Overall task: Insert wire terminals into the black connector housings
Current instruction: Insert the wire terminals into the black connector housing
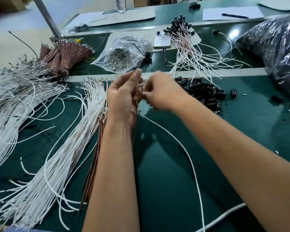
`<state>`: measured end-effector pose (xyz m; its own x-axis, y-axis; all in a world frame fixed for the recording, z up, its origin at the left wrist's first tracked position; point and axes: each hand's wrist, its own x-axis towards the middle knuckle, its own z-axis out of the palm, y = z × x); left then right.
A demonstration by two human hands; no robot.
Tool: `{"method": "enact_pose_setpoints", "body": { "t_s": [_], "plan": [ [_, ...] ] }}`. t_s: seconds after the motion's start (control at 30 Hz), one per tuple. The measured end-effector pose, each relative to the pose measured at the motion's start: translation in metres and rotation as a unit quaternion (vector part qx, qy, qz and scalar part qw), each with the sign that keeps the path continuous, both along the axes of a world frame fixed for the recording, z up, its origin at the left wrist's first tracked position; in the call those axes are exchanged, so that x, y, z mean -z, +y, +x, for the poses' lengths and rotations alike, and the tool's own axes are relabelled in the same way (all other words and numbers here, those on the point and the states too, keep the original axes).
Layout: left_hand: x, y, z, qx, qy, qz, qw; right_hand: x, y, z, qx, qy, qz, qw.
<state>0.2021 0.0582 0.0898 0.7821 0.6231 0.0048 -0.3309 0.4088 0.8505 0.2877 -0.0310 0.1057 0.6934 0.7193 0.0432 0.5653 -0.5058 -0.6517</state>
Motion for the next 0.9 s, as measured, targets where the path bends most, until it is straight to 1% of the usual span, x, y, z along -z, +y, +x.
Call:
{"method": "enact_pose_setpoints", "body": {
  "t_s": [0.07,0.13,0.23,0.27,0.33,0.4,0.47,0.67,0.8,0.9],
  "plan": [
    [0.004,-0.015,0.009,0.051,0.040,0.028,0.998,0.000,-0.036,0.010,0.049,0.078,0.135,0.987],
    [0.007,-0.033,0.018,0.094,0.064,0.056,0.992,0.005,-0.074,0.018,0.101,0.112,0.248,0.957],
    [0.019,-0.052,0.028,0.140,0.080,0.127,0.979,0.014,-0.117,0.023,0.133,0.136,0.350,0.917],
    [0.022,-0.057,0.030,0.154,0.067,0.145,0.975,0.017,-0.127,0.022,0.131,0.136,0.376,0.907],
    [0.026,-0.063,0.031,0.181,0.025,0.153,0.971,0.022,-0.139,0.018,0.116,0.117,0.420,0.893],
    [0.027,-0.066,0.031,0.201,-0.021,0.144,0.969,0.024,-0.144,0.014,0.106,0.086,0.443,0.886],
    [0.029,-0.067,0.032,0.210,-0.040,0.148,0.966,0.024,-0.145,0.011,0.099,0.054,0.449,0.886],
    [0.033,-0.067,0.032,0.199,-0.032,0.171,0.965,0.023,-0.145,0.005,0.072,-0.003,0.441,0.895],
    [0.032,-0.065,0.031,0.204,-0.050,0.168,0.963,0.023,-0.145,0.003,0.067,-0.042,0.417,0.905],
    [0.031,-0.065,0.031,0.207,-0.072,0.149,0.964,0.023,-0.143,0.001,0.066,-0.068,0.419,0.903]
  ]
}}
